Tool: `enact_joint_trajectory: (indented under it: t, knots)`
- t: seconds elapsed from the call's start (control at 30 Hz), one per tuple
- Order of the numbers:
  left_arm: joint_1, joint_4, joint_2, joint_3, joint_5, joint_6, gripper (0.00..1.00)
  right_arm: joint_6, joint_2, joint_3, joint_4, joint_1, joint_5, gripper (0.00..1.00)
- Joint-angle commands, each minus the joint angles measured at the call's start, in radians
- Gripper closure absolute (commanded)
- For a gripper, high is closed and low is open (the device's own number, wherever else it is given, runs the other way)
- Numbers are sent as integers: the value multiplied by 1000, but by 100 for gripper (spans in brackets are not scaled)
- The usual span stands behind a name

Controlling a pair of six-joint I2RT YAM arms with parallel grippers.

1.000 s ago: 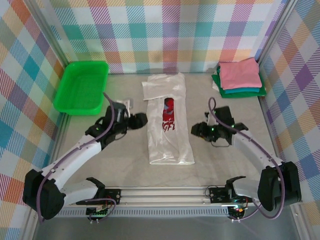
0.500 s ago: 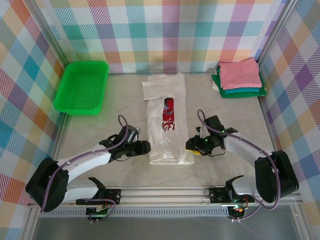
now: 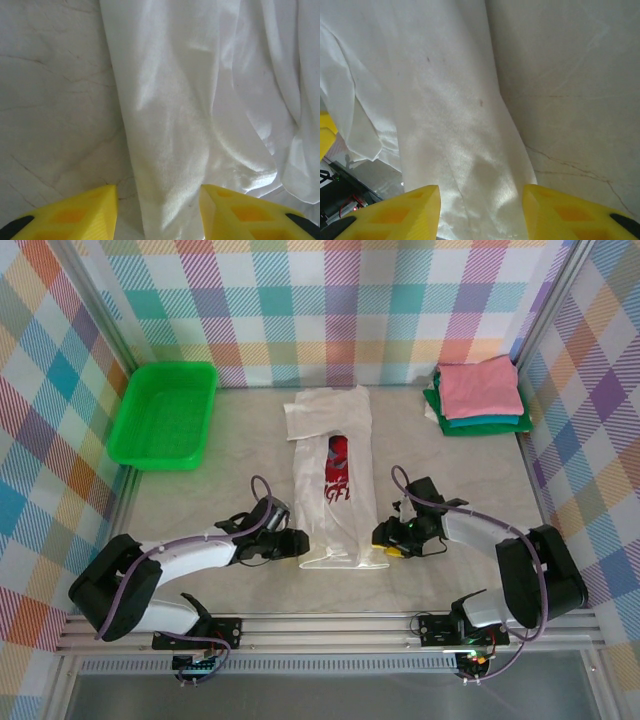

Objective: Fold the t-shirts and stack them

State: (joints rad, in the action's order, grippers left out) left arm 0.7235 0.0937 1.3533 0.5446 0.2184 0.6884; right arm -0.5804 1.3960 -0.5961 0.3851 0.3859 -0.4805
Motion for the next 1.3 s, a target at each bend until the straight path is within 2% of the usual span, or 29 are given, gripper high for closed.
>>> enact_joint_trajectory:
  t: [0.0,0.3,0.47,0.53,0.6,0.8,0.87,1.03,1.27]
  knots:
    - [29,-24,-5,-15,15,33,55,-19,10,20,-40,1,-10,52]
    - [87,-43,16,-22,-21,67,56,-24,34,34,-77,1,-12,53]
    - [89,-60,57,-10,-40,57,58,-26,28,42,-87,2,-17,53]
    - [90,-59,77,1,-47,49,65,-29,23,48,-88,3,-21,53]
    - [90,-55,91,13,-51,42,68,-28,18,51,-80,4,-22,53]
    - [88,-11,97,25,-86,25,96,-29,-40,72,-42,6,-8,52]
    - [89,-14,86,17,-92,31,100,-30,-63,76,-28,5,-5,52]
    - [88,2,61,3,-116,34,100,-36,-75,85,-39,9,-44,51]
    - [89,-8,61,-8,-114,35,100,-46,28,67,-103,71,-81,51]
